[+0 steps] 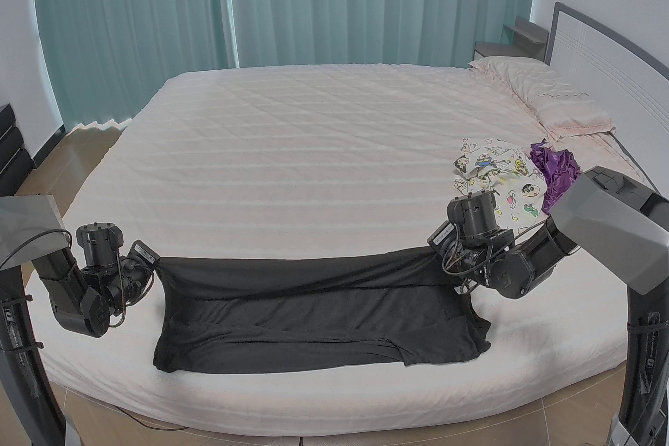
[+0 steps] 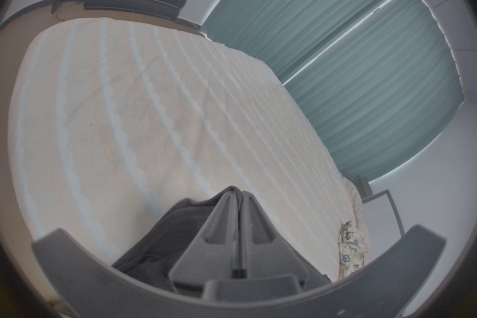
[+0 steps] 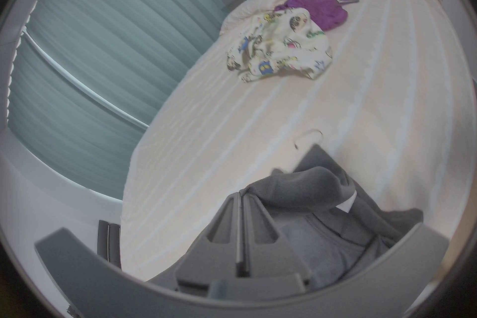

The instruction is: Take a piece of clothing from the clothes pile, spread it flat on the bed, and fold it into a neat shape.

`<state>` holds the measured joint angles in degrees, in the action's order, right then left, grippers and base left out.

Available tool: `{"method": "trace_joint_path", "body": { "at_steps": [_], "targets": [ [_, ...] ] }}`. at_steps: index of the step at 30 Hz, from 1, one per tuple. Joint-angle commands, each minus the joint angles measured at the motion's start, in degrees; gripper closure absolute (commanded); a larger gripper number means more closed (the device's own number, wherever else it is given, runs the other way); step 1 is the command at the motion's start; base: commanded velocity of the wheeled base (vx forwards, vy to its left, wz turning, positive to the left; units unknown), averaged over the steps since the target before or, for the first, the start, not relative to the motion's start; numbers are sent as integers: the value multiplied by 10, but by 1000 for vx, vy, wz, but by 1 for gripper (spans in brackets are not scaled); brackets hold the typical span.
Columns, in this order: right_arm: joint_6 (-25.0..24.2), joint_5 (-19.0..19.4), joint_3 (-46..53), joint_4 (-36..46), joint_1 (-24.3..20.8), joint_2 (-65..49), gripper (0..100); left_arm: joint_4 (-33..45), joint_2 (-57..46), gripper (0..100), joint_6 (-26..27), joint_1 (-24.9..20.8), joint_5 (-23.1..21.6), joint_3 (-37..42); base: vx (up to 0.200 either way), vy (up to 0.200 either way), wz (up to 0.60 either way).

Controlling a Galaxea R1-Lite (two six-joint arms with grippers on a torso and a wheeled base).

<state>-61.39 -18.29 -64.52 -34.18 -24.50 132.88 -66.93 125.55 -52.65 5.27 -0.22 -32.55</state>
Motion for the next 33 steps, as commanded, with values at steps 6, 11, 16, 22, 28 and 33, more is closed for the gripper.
{"method": "trace_joint_path", "body": {
  "at_steps": [6, 11, 16, 22, 28, 33],
  "targets": [
    [35, -1, -43, -7, 6, 6, 100, -1, 7, 100, -3, 0, -2, -16, 0, 0, 0],
    [47, -5, -22, -10, 8, 15, 100, -1, 15, 100, -2, 1, -1, -15, 0, 0, 0],
    [49, -6, 35, -41, 8, 10, 100, -48, 16, 100, -1, 4, -4, 28, 0, 0, 0],
    [73, -4, 98, -112, 5, 13, 100, -95, 23, 100, 9, 4, -6, 72, 0, 0, 0],
    [85, -2, 149, -138, -5, 12, 100, -96, 51, 100, 51, 4, -7, 105, 0, 0, 0],
    [100, -1, 181, -149, -12, 14, 100, -96, 74, 100, 78, 4, -7, 117, 0, 0, 0]
  ]
}}
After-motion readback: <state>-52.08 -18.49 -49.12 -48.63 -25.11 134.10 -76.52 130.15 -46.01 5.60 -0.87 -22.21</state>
